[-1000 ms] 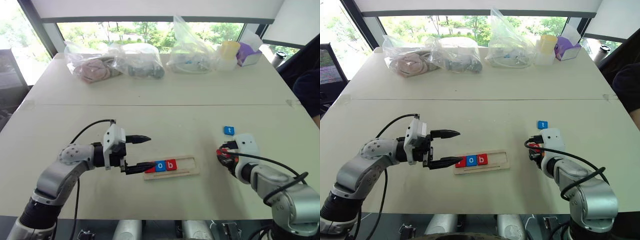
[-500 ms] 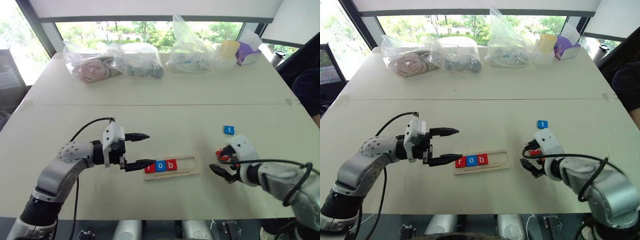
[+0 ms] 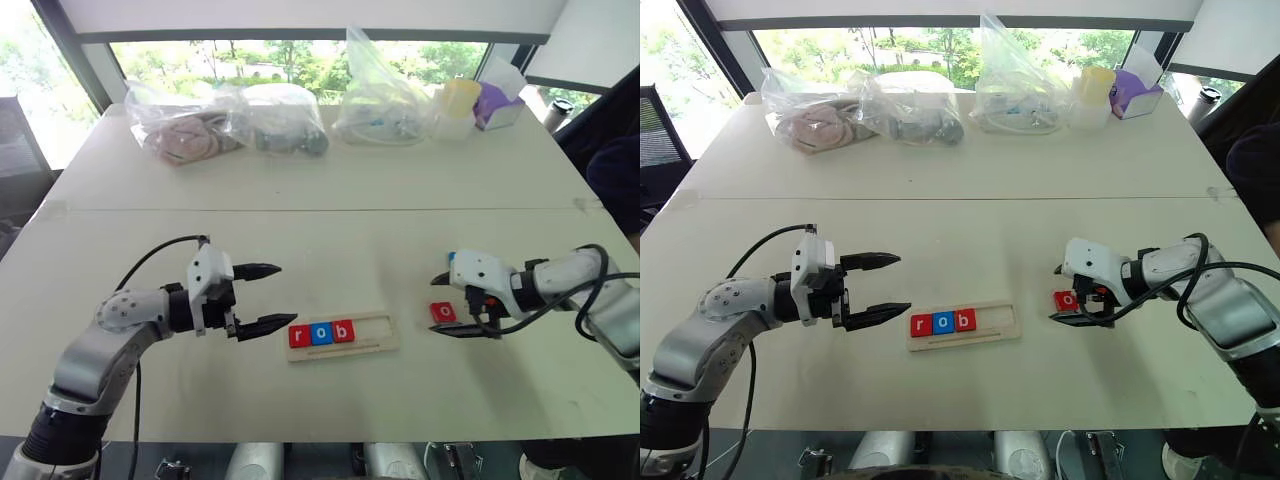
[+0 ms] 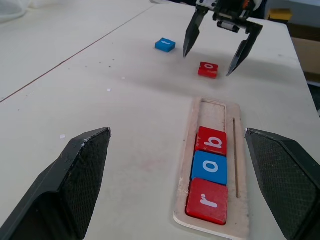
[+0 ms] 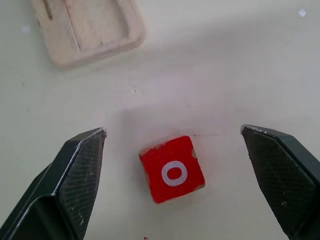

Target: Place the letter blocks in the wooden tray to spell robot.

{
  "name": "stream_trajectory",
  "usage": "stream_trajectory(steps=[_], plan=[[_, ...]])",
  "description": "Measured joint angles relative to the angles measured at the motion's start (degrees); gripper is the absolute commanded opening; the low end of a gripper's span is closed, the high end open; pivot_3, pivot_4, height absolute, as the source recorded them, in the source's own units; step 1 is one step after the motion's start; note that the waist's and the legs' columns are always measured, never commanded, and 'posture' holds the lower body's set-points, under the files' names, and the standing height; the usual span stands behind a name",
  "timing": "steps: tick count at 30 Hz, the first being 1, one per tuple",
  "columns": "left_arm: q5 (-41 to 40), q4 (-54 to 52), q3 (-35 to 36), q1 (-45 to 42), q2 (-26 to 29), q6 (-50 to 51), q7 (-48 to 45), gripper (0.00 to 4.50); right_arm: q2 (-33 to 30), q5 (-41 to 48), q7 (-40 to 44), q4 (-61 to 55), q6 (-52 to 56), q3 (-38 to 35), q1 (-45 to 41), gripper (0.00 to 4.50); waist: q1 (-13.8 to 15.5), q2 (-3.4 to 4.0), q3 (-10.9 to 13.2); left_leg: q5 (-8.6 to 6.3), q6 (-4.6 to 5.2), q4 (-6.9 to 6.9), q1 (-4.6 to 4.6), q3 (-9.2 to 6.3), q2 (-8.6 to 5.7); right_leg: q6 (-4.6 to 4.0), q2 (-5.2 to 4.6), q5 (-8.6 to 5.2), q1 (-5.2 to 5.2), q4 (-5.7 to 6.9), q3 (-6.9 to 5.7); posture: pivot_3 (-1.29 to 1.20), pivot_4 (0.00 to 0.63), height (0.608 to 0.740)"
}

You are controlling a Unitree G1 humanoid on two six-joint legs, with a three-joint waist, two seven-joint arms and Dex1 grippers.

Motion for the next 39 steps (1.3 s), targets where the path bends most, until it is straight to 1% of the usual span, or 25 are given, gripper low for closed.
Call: stream_trajectory(steps=[3, 7, 9, 11, 14, 15, 18, 22, 26, 29, 33, 39], plan=[[-0.6, -3.0, 1.6, 3.4, 0.6, 1.1, 1.4, 4.50, 2.3, -2.5, 3.5, 7.8, -5.0, 0.6, -2.1, 4.44, 0.0, 0.00, 0.0, 0.00, 0.00, 0.00, 0.01, -0.02, 0.01, -0.02, 0.00, 0.02, 0.00, 0.01, 0.01, 0.00, 0.150, 0.740], [-1.2, -4.5, 4.1, 6.4, 1.9, 1.7, 2.1, 4.50, 4.0, -4.5, 5.0, 11.0, -8.2, 0.5, -2.2, 4.44, 0.1, -0.01, 0.0, 0.00, 0.00, 0.00, 0.03, -0.11, 0.04, -0.07, 0.00, 0.03, 0.02, 0.03, -0.02, 0.00, 0.150, 0.740], [-1.7, -5.5, 4.1, 6.3, 1.9, 2.2, 2.5, 4.50, 4.5, -4.9, 5.3, 11.8, -9.2, 0.1, -2.0, 3.92, 0.2, -0.03, 0.0, 0.00, -0.01, 0.03, 0.15, -0.09, 0.04, -0.11, 0.00, 0.04, 0.18, 0.02, -0.02, 0.00, 0.150, 0.740], [-2.3, -5.7, 4.1, 6.3, 1.9, 2.5, 2.6, 4.50, 4.9, -5.0, 5.6, 12.1, -10.3, -0.3, -1.3, 3.14, 0.2, -0.08, -0.1, 0.00, -0.01, 0.04, 0.28, -0.08, 0.04, -0.13, -0.03, 0.03, 0.31, 0.02, -0.01, 0.00, 0.150, 0.740], [-2.3, -5.7, 4.0, 5.9, 2.3, 2.6, 2.5, 4.50, 5.4, -5.0, 5.6, 12.1, -10.1, -1.2, -0.7, 1.54, 0.2, -0.09, -0.1, 0.00, -0.02, 0.05, 0.33, -0.08, 0.04, -0.14, -0.02, 0.04, 0.35, 0.02, 0.00, 0.00, 0.150, 0.740], [-2.3, -5.7, 4.0, 5.5, 2.5, 2.6, 2.4, 4.50, 5.4, -5.0, 5.6, 11.8, -10.1, -1.8, -0.1, 1.12, 0.2, -0.09, -0.1, 0.00, -0.02, 0.05, 0.33, -0.08, 0.04, -0.15, -0.02, 0.04, 0.35, 0.02, -0.01, 0.00, 0.150, 0.740], [-2.3, -5.7, 4.0, 5.0, 2.8, 2.6, 2.3, 4.50, 5.4, -5.0, 5.7, 10.8, -9.6, -2.6, 0.7, 1.13, 0.2, -0.09, -0.1, 0.00, -0.02, 0.04, 0.32, -0.08, 0.03, -0.14, -0.02, 0.04, 0.35, 0.01, -0.01, 0.00, 0.150, 0.740], [-2.3, -5.5, 3.7, 4.2, 2.8, 2.7, 2.2, 4.50, 6.7, -4.6, 4.6, 6.2, -5.6, -3.2, 1.6, 1.13, 0.1, -0.05, -0.1, 0.00, -0.02, 0.03, 0.28, -0.08, 0.04, -0.14, -0.03, 0.06, 0.29, 0.02, 0.01, 0.00, 0.150, 0.740], [-2.4, -5.5, 3.1, 3.2, 2.7, 2.8, 2.2, 4.50, 8.1, -1.2, 5.4, -6.5, 1.9, -2.4, 2.2, 1.13, 0.2, 0.07, 0.0, 0.00, -0.02, 0.00, 0.15, -0.15, 0.07, -0.06, 0.00, 0.10, 0.09, 0.11, -0.02, 0.00, 0.150, 0.740], [-2.4, -5.3, 3.1, 2.7, 2.7, 2.9, 2.2, 4.50, 9.7, -0.6, 4.9, -12.2, 5.1, -1.6, 2.2, 1.13, 0.3, 0.06, 0.0, 0.00, -0.02, 0.02, 0.11, -0.16, 0.04, -0.08, 0.02, 0.09, 0.10, 0.09, -0.05, 0.00, 0.150, 0.740], [-2.4, -5.3, 3.1, 2.6, 2.7, 3.4, 1.9, 4.50, 12.2, -0.8, 3.5, -14.6, 7.9, 1.6, 2.1, 1.13, 0.3, 0.06, 0.0, 0.01, -0.02, 0.08, 0.08, -0.10, -0.01, -0.11, -0.03, 0.07, 0.10, 0.06, -0.02, 0.00, 0.150, 0.740], [-2.6, -6.0, 3.2, 4.4, 2.7, 3.5, 1.8, 4.50, 15.4, -3.2, 1.5, -14.5, 9.1, 4.9, -0.2, 1.13, 0.2, 0.05, 0.0, 0.01, -0.02, 0.04, 0.08, -0.14, 0.02, -0.11, -0.01, 0.07, 0.07, 0.05, -0.04, 0.00, 0.150, 0.740]])
